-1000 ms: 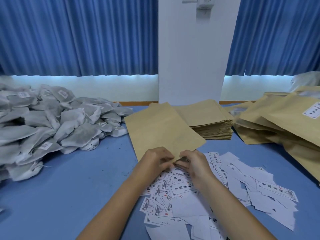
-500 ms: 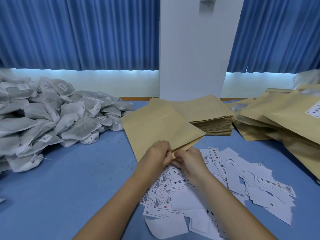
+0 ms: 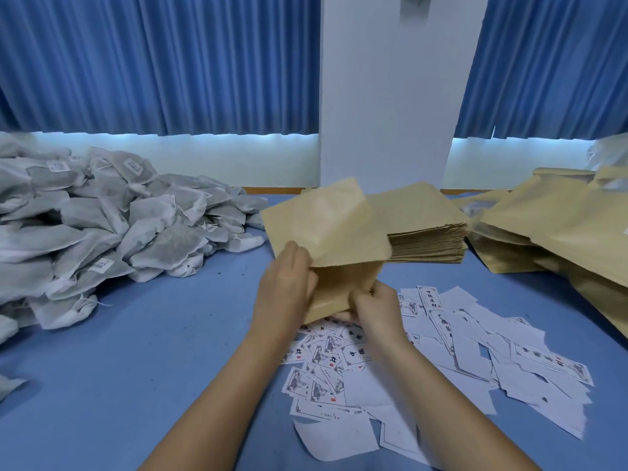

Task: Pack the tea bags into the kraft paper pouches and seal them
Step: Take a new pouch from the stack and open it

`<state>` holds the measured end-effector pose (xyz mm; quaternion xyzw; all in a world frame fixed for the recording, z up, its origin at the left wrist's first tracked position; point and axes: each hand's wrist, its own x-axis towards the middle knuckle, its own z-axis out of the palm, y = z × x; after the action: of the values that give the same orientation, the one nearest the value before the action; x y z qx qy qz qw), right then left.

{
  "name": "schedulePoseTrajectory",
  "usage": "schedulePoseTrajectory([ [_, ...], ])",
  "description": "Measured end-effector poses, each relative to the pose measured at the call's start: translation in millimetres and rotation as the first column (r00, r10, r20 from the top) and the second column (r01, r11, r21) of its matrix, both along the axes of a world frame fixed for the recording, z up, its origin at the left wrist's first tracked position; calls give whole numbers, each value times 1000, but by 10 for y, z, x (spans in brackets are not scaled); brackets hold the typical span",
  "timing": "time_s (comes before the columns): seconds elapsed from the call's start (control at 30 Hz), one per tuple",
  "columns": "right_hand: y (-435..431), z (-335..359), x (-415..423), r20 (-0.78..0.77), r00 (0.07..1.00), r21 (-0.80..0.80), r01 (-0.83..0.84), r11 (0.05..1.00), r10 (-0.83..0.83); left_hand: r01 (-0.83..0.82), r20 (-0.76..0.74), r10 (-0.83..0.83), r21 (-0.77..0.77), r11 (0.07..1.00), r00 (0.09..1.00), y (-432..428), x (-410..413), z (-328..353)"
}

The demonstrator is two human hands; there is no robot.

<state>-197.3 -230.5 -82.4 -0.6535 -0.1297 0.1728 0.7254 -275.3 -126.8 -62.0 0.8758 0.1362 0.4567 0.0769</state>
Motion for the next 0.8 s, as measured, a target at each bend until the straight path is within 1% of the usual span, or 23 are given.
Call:
schedulePoseTrajectory([
  [0.03, 18, 29, -26, 27, 999, 13, -28, 1000, 27, 30, -64, -26, 62, 998, 998, -47, 14, -25],
  [0.07, 37, 41, -49, 60, 997, 13, -43, 999, 42, 26, -136, -14, 82, 996, 991, -97, 42, -50],
  [0.1, 59, 43, -65, 101, 994, -1, -50, 999, 50, -14, -197, 22, 44, 999, 980, -129, 72, -79],
  [0.17, 62, 39, -88, 166, 984, -73, -55, 996, 66, -133, -265, 104, -96, 986, 959, -75, 116, -109],
  [0.2, 36, 46, -84, 154, 985, -101, -60, 993, 75, -150, -249, 112, -139, 979, 962, -24, 100, -87],
  [0.23, 10, 57, -70, 115, 990, -102, -71, 992, 82, -129, -191, 98, -158, 979, 977, 32, 62, -60],
  [0.3, -10, 104, -28, 61, 993, -70, -94, 993, 98, -15, -47, 7, -173, 985, 999, 157, -38, 6],
  [0.33, 2, 145, -24, 64, 991, -56, -112, 992, 116, 54, -8, -56, -168, 984, 998, 213, -75, 30],
  [0.4, 69, 236, -45, 76, 986, 30, -153, 988, 151, 151, -11, -154, -160, 976, 988, 236, -110, 50],
  [0.47, 184, 327, -96, 78, 980, 157, -193, 969, 182, 203, 3, -206, -165, 965, 979, 214, -107, 51],
  [0.5, 238, 357, -130, 91, 976, 183, -213, 960, 199, 217, 30, -216, -186, 958, 976, 219, -103, 59],
  [0.57, 355, 378, -193, 153, 966, 168, -235, 957, 210, 246, 90, -231, -245, 938, 969, 293, -125, 130],
  [0.63, 484, 362, -250, 233, 954, 151, -227, 962, 189, 268, 106, -248, -273, 924, 963, 416, -166, 193],
  [0.73, 688, 363, -296, 379, 921, 55, -114, 992, 85, 292, 47, -291, -274, 916, 956, 562, -215, 279],
  [0.77, 746, 344, -289, 409, 912, 11, -51, 999, 42, 312, 59, -309, -314, 897, 949, 605, -223, 298],
  [0.8, 804, 319, -277, 431, 902, -44, 10, 999, 10, 333, 120, -312, -418, 845, 942, 656, -257, 343],
])
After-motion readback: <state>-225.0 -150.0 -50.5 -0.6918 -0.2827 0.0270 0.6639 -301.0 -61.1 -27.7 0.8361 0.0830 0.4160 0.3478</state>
